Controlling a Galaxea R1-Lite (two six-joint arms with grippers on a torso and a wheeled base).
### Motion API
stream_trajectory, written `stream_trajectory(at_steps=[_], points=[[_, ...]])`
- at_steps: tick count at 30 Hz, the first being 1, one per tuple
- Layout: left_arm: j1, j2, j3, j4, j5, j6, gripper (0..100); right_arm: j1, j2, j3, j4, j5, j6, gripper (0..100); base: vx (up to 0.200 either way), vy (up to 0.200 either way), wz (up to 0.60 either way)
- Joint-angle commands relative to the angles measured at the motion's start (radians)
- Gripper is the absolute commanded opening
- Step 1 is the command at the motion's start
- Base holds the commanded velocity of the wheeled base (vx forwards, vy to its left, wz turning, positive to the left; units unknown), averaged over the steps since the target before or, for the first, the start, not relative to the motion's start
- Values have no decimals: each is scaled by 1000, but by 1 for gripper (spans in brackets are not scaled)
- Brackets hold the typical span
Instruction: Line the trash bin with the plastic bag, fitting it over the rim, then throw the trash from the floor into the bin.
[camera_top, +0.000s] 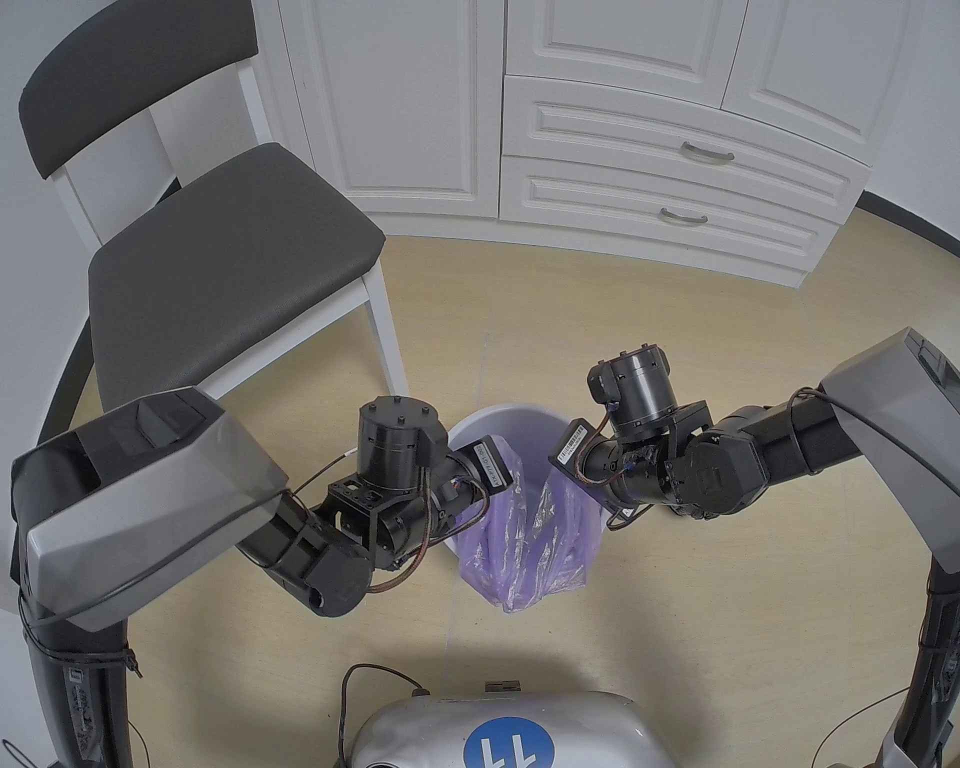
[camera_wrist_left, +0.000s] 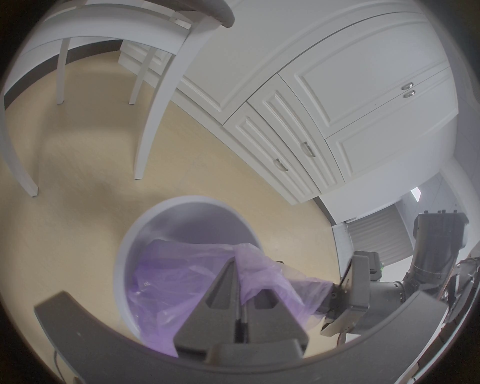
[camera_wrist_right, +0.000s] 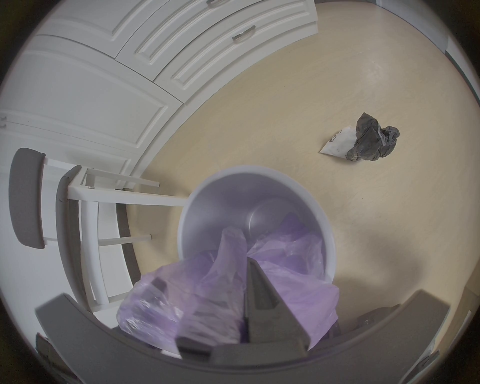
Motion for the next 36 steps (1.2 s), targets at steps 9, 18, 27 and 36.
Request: stream_trajectory(at_steps=[9, 18, 27, 36], points=[[131, -163, 31, 239, -85, 173, 0, -75, -111, 135, 3, -94, -281, 0, 0, 0, 0], [179, -215, 45, 430, -82, 341, 0, -88, -131, 391, -167, -255, -609, 0, 0, 0, 0], [176, -180, 45, 419, -76, 350, 0, -116, -62, 511, -414, -408, -816, 0, 0, 0, 0], [202, -174, 79, 439, -76, 449, 0, -165, -54, 534, -430, -450, -890, 0, 0, 0, 0]])
